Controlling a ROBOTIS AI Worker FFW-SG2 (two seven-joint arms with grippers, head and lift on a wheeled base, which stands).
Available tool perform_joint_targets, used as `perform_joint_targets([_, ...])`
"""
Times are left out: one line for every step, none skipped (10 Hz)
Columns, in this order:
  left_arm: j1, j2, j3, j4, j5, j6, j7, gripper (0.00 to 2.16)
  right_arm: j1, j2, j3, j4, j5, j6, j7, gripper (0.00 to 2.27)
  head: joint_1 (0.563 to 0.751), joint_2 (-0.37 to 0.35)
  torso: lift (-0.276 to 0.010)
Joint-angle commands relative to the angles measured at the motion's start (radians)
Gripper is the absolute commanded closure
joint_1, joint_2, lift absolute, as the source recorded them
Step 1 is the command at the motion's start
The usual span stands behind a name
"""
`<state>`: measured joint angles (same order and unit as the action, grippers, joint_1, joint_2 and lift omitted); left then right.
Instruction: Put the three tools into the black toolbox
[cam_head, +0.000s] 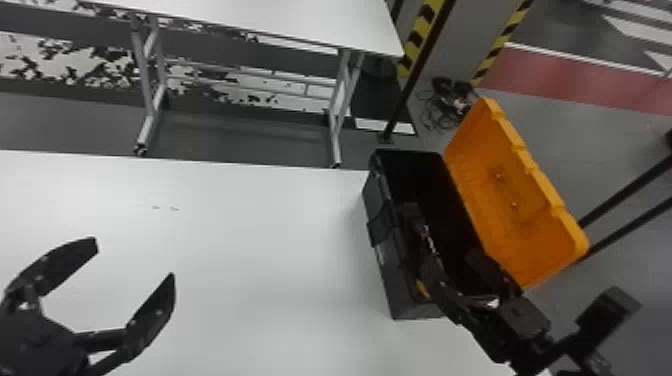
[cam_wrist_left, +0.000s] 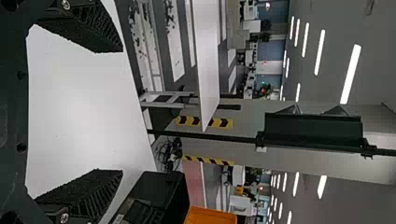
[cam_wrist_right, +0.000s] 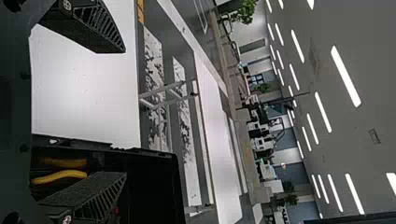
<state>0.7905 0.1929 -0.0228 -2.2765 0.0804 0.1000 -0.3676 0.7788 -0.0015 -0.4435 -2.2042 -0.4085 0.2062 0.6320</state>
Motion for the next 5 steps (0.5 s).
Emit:
perform_joint_targets([0.046, 0.003, 0.004, 0.008, 0.018, -0.079, 0.015, 0.08, 0.025, 0.002, 0.002, 0.066, -0.007, -0.127, 0.000, 0.07, 0.695, -0.289, -0.051])
perform_joint_targets([0.075, 0.003, 0.003, 0.015, 0.022, -0.159, 0.036, 0.08, 0.043, 0.002, 0.003, 0.101, -0.007, -0.207, 0.000, 0.07, 0.695, -0.305, -0.051])
perform_joint_targets([0.096, 0.010, -0.002, 0.029, 0.030, -0.217, 0.065, 0.08, 0.076, 0.002, 0.008, 0.123, -0.013, -0.280, 0.005, 0.07, 0.695, -0.313, -0.051])
perform_joint_targets([0.121, 0.013, -0.002, 0.034, 0.053, -0.233, 0.072, 0.08, 0.109, 0.002, 0.011, 0.152, -0.027, -0.354, 0.015, 0.08, 0.695, -0.325, -0.051])
perform_joint_targets([0.158, 0.023, -0.003, 0.052, 0.045, -0.337, 0.124, 0.08, 0.131, 0.002, 0.017, 0.195, -0.027, -0.431, 0.015, 0.08, 0.695, -0.339, -0.051])
